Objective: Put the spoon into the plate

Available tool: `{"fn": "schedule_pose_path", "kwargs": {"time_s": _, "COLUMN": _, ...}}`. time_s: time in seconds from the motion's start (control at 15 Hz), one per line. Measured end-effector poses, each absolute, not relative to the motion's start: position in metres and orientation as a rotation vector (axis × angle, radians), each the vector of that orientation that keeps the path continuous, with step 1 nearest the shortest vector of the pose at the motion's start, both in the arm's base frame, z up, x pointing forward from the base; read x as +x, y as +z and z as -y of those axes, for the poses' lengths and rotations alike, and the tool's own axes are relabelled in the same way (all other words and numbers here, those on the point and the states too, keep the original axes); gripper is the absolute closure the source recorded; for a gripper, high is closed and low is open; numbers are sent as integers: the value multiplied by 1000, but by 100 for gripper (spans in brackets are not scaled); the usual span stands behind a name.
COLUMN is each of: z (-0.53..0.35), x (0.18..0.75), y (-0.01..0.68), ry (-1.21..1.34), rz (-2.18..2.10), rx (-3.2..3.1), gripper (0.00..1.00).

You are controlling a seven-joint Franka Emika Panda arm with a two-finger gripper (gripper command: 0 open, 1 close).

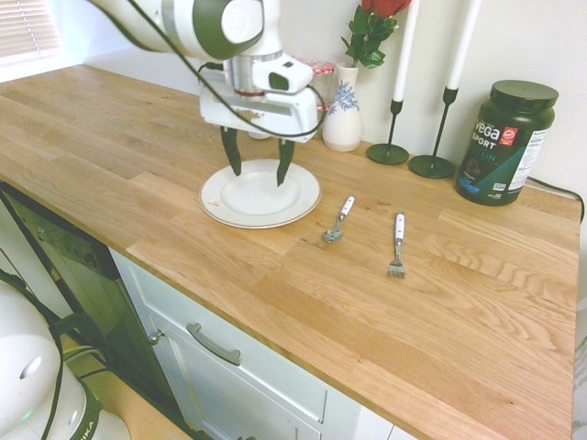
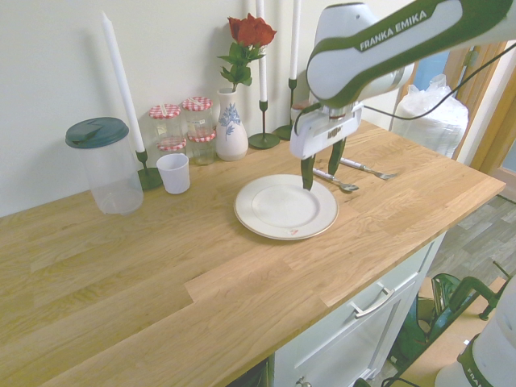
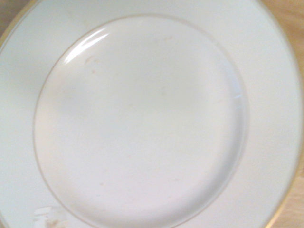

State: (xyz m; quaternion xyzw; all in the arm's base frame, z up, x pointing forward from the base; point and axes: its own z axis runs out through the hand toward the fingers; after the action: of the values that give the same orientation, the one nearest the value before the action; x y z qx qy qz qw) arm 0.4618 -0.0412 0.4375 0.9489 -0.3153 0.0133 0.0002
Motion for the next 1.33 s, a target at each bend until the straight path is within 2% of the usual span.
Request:
{"fn": "schedule_pose_path", "kwargs": {"time_s": 0.47, "z": 120, "x": 531, "y": 411, "ry": 16, "rz": 1035, "rx": 2902, "gripper": 0}}
{"fn": "schedule_pose_path", "kwargs": {"time_s": 1.0, "z": 142, "x": 544, "y": 365, "ry": -20, "rz": 959, "rx": 2910, "gripper": 0}}
{"fn": "schedule_pose_path", "kwargs": {"time_s": 1.07, "z": 142, "x": 546, "y": 364, "ry": -3, "rz": 956, "rx": 2912, "gripper": 100}}
{"fn": "schedule_pose_path", "kwargs": {"time_s": 1.33, "z": 141, "x": 550, "y": 350, "ry": -1, "rz": 951, "rx": 2913, "gripper": 100}}
